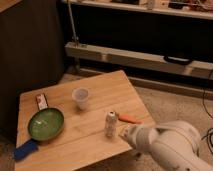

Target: Knock the bottle over

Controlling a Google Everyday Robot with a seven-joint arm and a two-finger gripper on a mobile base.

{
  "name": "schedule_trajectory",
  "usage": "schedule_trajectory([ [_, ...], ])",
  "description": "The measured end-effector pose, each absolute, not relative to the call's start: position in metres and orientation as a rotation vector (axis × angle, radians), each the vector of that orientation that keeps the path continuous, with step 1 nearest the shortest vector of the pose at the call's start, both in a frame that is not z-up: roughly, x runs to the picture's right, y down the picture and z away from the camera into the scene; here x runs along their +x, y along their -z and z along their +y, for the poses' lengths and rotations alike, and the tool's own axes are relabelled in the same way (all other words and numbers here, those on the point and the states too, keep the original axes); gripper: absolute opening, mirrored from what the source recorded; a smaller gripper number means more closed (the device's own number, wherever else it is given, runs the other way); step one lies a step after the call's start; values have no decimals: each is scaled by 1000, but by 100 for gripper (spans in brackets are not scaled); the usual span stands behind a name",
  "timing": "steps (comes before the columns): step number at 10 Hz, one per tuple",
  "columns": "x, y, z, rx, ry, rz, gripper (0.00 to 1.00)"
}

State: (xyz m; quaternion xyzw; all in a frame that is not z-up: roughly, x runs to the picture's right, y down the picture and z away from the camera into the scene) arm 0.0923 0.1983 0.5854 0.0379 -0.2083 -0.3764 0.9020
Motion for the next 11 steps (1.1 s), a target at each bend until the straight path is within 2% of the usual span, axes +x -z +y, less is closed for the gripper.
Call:
schedule_trajectory([
  [2, 89, -598, 202, 182, 777, -461, 0],
  [6, 41, -641, 179, 336, 808, -537, 0],
  [8, 28, -660, 164, 342, 843, -525, 0],
  [11, 26, -668, 138, 300, 905, -463, 0],
])
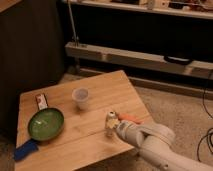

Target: Knock the bottle over

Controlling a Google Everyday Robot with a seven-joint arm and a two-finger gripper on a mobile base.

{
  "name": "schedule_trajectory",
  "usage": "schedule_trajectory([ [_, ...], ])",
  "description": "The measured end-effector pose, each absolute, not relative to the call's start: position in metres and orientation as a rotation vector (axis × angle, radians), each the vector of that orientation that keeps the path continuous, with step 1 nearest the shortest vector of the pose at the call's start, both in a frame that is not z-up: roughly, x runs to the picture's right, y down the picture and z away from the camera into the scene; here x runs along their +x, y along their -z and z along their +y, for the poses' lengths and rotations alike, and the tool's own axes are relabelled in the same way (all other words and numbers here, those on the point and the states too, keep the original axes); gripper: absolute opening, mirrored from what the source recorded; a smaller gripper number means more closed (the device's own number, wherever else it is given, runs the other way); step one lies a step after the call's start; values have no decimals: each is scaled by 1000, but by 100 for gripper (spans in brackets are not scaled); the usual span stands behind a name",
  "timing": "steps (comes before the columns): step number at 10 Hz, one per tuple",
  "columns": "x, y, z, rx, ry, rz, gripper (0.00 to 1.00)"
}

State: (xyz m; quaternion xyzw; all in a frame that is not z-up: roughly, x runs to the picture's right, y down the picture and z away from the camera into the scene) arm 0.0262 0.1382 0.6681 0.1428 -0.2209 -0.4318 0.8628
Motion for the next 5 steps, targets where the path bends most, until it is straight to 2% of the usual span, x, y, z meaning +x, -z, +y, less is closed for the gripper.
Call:
schedule_trajectory([
  [2, 25, -676, 117, 279, 966, -453, 0],
  [5, 4, -709, 85, 270, 1071, -501, 0],
])
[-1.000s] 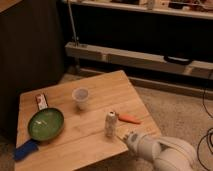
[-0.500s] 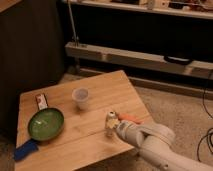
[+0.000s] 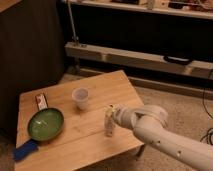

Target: Knock the bottle over

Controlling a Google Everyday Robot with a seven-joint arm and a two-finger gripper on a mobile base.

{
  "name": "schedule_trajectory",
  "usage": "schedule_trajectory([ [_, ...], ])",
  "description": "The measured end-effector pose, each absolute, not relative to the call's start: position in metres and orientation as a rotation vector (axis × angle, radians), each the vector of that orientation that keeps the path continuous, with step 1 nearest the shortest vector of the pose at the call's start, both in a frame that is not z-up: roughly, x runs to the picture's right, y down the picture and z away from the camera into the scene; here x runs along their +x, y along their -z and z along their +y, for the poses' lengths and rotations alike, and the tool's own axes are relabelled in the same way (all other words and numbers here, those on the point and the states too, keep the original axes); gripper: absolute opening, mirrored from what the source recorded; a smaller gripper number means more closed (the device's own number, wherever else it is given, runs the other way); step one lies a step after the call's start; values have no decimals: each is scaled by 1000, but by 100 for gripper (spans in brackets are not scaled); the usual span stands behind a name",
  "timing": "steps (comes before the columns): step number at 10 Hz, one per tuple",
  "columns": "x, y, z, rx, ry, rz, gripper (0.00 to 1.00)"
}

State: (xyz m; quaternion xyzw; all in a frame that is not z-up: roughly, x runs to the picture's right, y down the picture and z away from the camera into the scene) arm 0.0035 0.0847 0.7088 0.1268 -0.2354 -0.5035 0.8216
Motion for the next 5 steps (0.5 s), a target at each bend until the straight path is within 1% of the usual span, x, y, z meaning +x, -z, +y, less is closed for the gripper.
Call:
schedule_trajectory([
  [3, -26, -741, 56, 251, 1143, -571, 0],
  [5, -29, -746, 50, 250, 1157, -581, 1],
])
